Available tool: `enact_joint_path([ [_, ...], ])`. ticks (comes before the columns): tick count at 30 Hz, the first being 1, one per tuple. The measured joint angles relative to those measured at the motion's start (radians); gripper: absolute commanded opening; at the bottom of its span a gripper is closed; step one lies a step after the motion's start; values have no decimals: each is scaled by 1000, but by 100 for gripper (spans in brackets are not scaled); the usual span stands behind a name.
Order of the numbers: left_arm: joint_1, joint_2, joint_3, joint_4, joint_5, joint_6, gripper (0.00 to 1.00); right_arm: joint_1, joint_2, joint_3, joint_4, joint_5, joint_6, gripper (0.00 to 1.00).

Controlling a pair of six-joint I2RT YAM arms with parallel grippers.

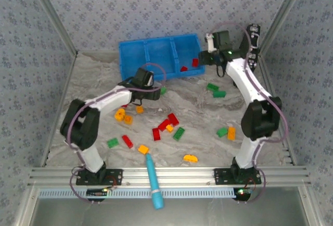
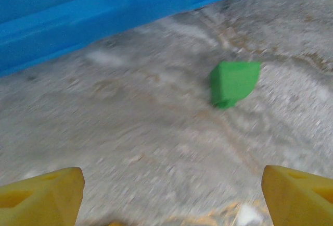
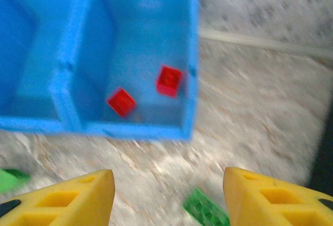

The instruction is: Sort the legos into containers by color

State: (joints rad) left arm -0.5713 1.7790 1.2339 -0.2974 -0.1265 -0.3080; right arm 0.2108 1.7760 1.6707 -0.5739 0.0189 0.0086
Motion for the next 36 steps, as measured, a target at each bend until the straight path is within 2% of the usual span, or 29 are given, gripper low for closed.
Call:
enact_joint_path([
  [4,-40,122,101,13,0,0,88,-85,-137,-253,18,-9,31,59],
  [6,-52,161,137,14,0,0,88,-107,-169,-323,19,-13,58,59],
  [11,-57,235,191,25,-14,5,88,-79,-245,-455,83,-42,136,61],
  [15,-56,289,198,45,-23,9,84,-57,-318,-567,116,-41,169,61],
  [23,-57,339,206,93,-40,5,75,-89,-371,-654,142,-29,222,61],
  [36,-57,386,261,130,-37,26,52,-88,-373,-692,188,-25,288,60],
])
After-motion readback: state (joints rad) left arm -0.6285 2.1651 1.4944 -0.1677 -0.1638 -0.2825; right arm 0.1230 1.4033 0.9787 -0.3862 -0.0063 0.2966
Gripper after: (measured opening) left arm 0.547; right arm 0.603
